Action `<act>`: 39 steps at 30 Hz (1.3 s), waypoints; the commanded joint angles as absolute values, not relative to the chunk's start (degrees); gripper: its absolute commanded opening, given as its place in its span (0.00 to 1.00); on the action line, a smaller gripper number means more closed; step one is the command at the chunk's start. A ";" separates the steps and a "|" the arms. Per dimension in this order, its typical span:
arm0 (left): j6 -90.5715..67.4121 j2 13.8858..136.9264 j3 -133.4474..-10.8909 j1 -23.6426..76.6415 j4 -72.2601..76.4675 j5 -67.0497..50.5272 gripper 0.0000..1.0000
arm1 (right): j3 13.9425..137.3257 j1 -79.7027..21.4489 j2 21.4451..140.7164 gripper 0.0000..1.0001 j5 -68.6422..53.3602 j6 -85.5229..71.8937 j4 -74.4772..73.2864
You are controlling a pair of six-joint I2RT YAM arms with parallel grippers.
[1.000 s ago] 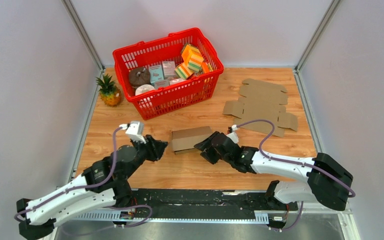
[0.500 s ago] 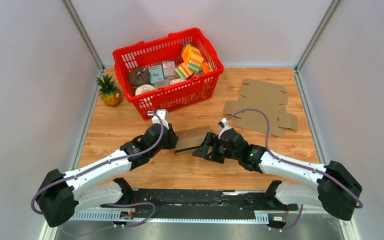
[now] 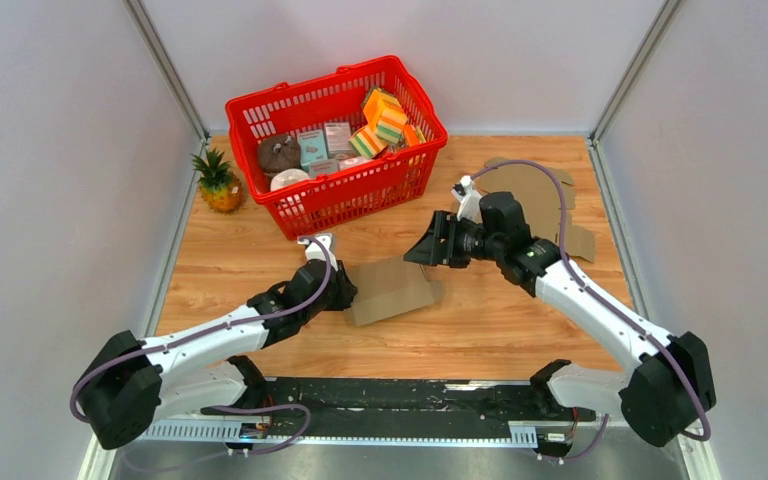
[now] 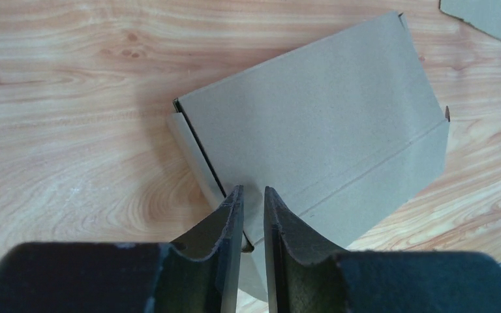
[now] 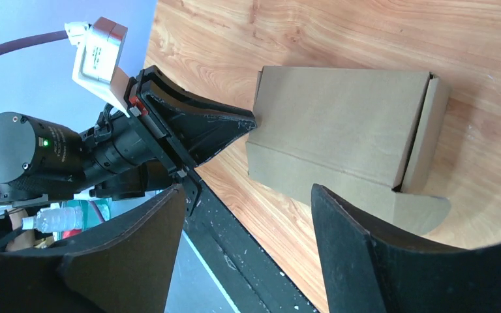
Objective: Fold the paper box
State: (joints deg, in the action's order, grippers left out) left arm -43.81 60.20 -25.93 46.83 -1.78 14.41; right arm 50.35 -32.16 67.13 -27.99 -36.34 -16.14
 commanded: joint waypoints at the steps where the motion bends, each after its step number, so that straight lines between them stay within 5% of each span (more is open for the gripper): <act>1: -45.70 61.52 -25.05 46.67 -0.26 13.10 0.25 | 51.86 -30.59 73.81 0.70 -35.85 -33.49 -11.45; 6: -45.00 63.89 -26.45 46.76 -0.18 12.30 0.25 | 48.88 -28.57 81.99 0.53 -43.93 -36.20 -1.43; 10: -45.53 64.51 -26.02 46.67 -0.18 13.35 0.25 | 45.97 -26.99 87.09 0.29 -47.63 -36.74 9.04; 13: -45.70 63.72 -24.96 46.58 -0.18 14.50 0.25 | 41.86 -25.14 90.43 0.24 -48.51 -39.36 16.57; 26: -40.25 67.41 -31.11 46.23 3.51 0.71 0.38 | 31.29 -22.59 99.49 0.23 -52.56 -49.74 42.70; 31: -42.09 67.24 -30.06 46.23 6.07 1.84 0.31 | 29.88 -22.59 99.15 0.23 -53.88 -51.94 47.89; 35: -44.12 68.03 -27.61 46.23 5.10 3.95 0.27 | 29.88 -21.27 92.92 0.25 -50.03 -47.21 39.93; 39: -44.12 65.58 -25.93 46.23 3.70 4.66 0.30 | 31.28 -20.39 85.90 0.42 -42.91 -35.73 25.96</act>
State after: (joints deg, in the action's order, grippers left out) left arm -43.38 67.61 -27.59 46.26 3.64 3.66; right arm 29.85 -21.47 93.71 -50.19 -47.00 36.14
